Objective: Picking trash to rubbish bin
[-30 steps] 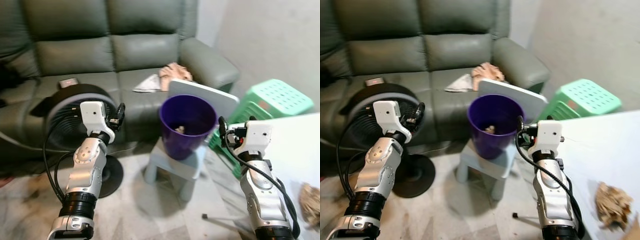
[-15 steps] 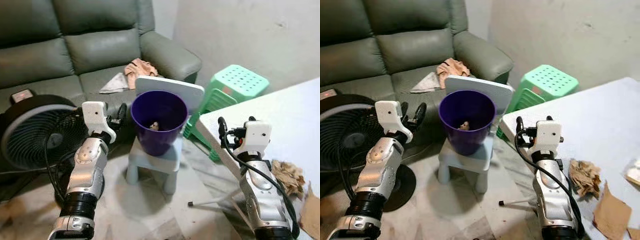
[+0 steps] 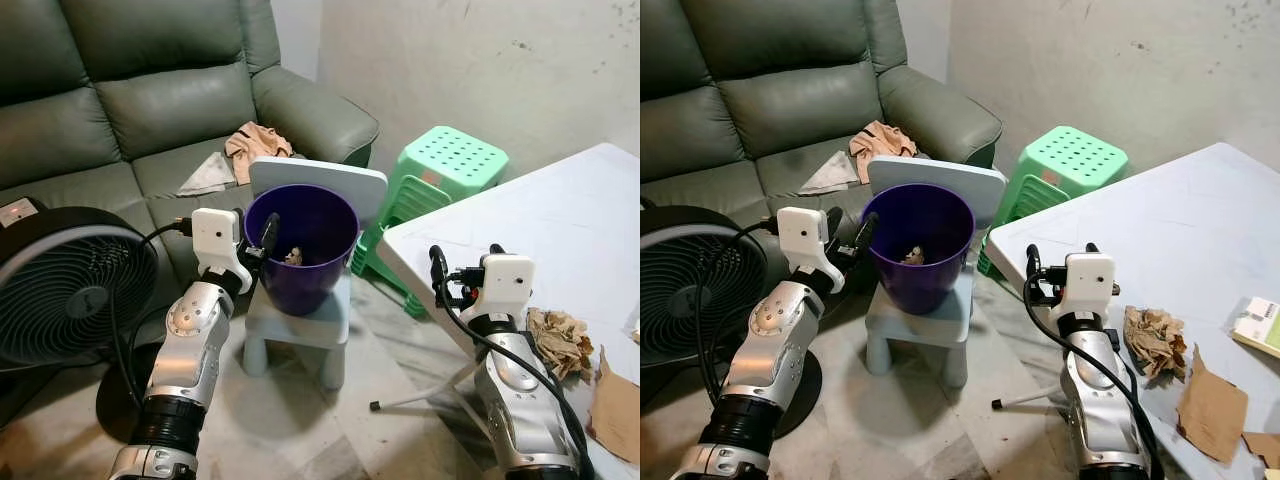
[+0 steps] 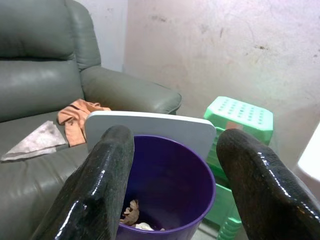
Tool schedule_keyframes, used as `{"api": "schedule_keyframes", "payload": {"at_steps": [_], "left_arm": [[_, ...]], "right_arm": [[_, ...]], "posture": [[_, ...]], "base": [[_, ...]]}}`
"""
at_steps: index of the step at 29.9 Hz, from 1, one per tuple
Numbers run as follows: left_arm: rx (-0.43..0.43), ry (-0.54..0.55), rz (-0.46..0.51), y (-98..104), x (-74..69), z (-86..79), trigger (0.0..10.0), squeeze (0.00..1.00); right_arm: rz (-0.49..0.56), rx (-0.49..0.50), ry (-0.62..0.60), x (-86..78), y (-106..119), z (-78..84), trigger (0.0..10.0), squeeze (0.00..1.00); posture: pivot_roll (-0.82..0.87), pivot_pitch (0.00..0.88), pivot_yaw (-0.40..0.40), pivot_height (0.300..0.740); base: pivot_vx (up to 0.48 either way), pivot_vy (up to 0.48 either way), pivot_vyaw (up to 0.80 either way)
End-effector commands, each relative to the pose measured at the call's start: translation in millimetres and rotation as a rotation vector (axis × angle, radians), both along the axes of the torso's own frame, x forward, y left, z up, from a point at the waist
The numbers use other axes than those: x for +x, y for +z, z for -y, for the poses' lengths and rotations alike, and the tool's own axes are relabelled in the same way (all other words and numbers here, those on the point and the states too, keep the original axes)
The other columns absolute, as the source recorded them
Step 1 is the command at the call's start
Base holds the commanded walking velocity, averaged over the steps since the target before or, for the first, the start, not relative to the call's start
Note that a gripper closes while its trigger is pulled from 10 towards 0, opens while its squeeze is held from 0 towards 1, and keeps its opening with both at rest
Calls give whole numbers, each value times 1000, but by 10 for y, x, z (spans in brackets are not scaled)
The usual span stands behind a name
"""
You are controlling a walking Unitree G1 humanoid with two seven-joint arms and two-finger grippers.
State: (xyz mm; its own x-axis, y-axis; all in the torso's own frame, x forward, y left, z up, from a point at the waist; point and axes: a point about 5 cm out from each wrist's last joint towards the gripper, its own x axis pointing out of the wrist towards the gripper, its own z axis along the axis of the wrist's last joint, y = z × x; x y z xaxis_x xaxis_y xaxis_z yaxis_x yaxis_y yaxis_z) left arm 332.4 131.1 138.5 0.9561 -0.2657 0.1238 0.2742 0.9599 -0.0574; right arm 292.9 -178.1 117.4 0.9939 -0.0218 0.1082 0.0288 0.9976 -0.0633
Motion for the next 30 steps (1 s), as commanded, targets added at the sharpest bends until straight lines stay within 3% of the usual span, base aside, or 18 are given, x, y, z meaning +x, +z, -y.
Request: {"api": "schedule_keyframes", "payload": {"at_steps": [1, 15, 19, 30], "left_arm": [[19, -26, 8, 12, -26, 41, 10000, 0], [3, -40, 33, 77, -29, -8, 10000, 0], [-17, -34, 20, 67, -24, -39, 10000, 0], [12, -23, 15, 57, -22, -41, 10000, 0]], "right_arm": [[15, -3, -4, -28, 25, 12, 10000, 0], [28, 2, -6, -12, 44, -11, 10000, 0], [29, 4, -3, -7, 47, -18, 10000, 0], [28, 2, -8, -10, 44, -10, 10000, 0]], "posture": [[-65, 68, -25, 740], [-57, 72, -18, 740], [-55, 72, -21, 740], [-59, 76, -22, 740]], "base": [[0, 0, -788], [0, 0, -787], [0, 358, -788], [0, 42, -782]]}}
